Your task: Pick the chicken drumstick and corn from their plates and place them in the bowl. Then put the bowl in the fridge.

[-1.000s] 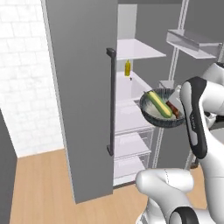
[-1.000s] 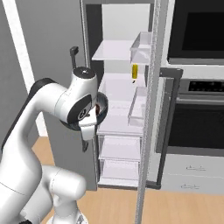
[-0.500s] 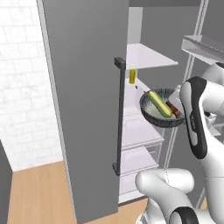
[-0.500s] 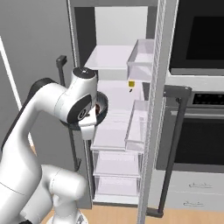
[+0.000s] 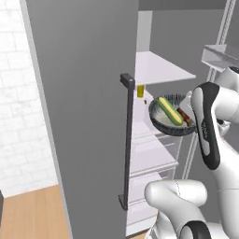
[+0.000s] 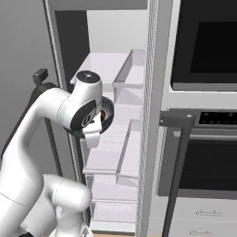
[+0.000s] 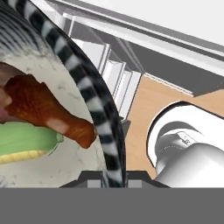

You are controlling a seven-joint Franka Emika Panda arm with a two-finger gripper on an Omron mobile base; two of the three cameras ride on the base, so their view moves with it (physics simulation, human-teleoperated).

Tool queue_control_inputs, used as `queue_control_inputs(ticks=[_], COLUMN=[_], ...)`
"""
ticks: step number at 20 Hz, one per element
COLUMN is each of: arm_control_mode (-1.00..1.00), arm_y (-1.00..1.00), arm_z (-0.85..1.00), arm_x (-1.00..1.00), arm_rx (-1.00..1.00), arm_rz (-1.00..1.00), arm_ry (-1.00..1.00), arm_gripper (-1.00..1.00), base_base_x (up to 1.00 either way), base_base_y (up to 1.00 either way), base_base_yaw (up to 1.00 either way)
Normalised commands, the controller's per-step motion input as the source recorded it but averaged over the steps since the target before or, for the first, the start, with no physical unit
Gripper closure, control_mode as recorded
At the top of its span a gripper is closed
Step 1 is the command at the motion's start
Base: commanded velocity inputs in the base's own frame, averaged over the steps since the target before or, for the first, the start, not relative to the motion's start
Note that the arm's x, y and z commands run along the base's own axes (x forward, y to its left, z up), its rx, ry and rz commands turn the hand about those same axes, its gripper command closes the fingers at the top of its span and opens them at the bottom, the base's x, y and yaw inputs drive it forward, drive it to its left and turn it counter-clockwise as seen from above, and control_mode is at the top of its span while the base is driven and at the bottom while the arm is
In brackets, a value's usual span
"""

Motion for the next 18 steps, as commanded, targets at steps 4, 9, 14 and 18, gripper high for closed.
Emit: queue_control_inputs(ticks=[4,9,14,18], arm_control_mode=[1.0,1.0,1.0,1.0], arm_y=[0.0,0.0,0.0,0.0], arm_z=[0.0,0.0,0.0,0.0], arm_x=[0.0,0.0,0.0,0.0], arm_rx=[0.0,0.0,0.0,0.0], arm_rz=[0.0,0.0,0.0,0.0], arm_ry=[0.0,0.0,0.0,0.0], arm_gripper=[1.0,1.0,1.0,1.0], base_base_x=[0.33,0.78,0.29,0.29], base_base_y=[0.16,0.14,0.0,0.0], base_base_yaw=[-0.04,-0.04,-0.02,-0.01])
